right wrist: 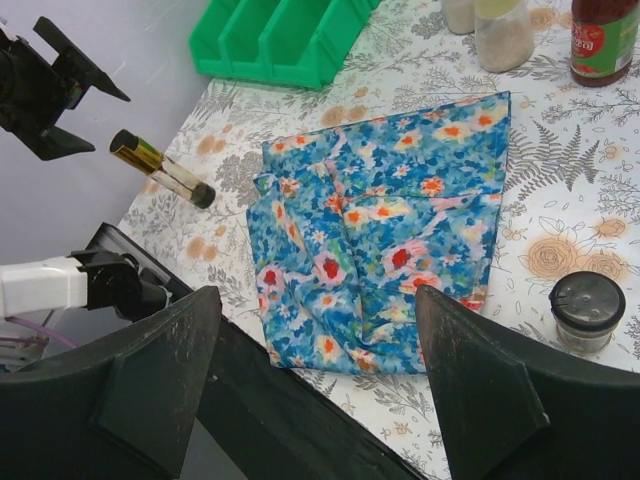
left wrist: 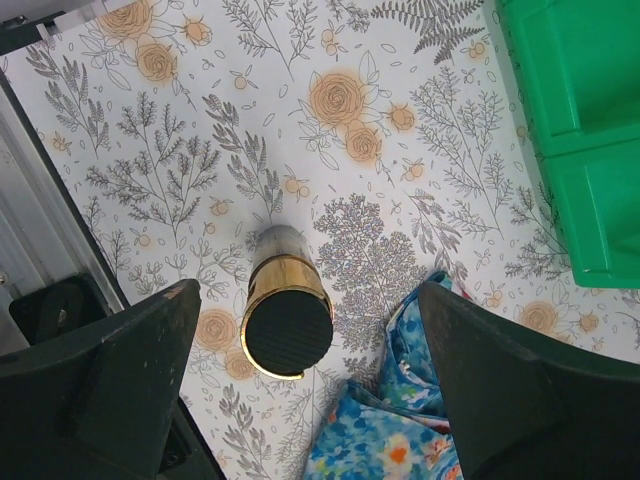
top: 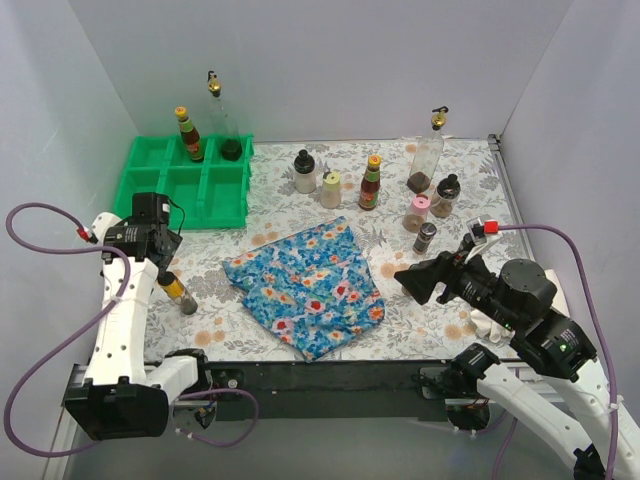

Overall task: Organize the condiment bottles
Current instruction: Pick up the bottle from the center of the board.

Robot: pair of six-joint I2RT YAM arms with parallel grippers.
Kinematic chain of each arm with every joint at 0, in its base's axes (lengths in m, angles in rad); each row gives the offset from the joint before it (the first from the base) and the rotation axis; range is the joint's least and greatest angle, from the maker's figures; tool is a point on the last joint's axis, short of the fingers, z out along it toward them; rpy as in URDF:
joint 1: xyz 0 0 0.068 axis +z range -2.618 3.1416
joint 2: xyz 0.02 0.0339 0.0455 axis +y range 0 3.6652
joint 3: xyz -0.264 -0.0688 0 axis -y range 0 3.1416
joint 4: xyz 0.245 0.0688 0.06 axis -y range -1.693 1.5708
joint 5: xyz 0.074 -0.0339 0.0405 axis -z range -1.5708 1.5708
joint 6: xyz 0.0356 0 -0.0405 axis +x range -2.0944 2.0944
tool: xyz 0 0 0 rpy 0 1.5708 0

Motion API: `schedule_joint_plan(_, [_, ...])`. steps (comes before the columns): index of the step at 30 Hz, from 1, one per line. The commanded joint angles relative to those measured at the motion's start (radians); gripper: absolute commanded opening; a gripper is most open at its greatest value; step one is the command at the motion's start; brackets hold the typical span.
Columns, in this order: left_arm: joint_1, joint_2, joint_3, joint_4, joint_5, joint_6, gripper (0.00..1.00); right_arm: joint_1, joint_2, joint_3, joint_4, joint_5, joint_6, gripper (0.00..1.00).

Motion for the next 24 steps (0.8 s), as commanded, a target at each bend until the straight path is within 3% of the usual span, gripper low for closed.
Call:
schedule_joint_plan(1, [-0.004,0.002,-0.019,-0.030,-0.013,0.000,0.92,-0.002,0.000,0.017,0.030,-0.023,0.015,0.86])
schedule_joint_plan(6, [-0.004,0.042,-0.031,-0.068,0.042,-0.036,0.93,-0.002,-0.008,0.009,0.030,-0.033,0.023,0.86])
schedule_joint_plan(15, [-0.004,-0.024,-0.158,0.054,0.159,0.013,0.91,-0.002,-0.022,0.006,0.030,-0.030,0.024,0.86])
schedule_joint_plan(24, [-0.004,-0.013,-0.183,0.067,0.064,0.000,0.66,-0.002,-0.026,0.001,0.030,-0.030,0.029,0.85])
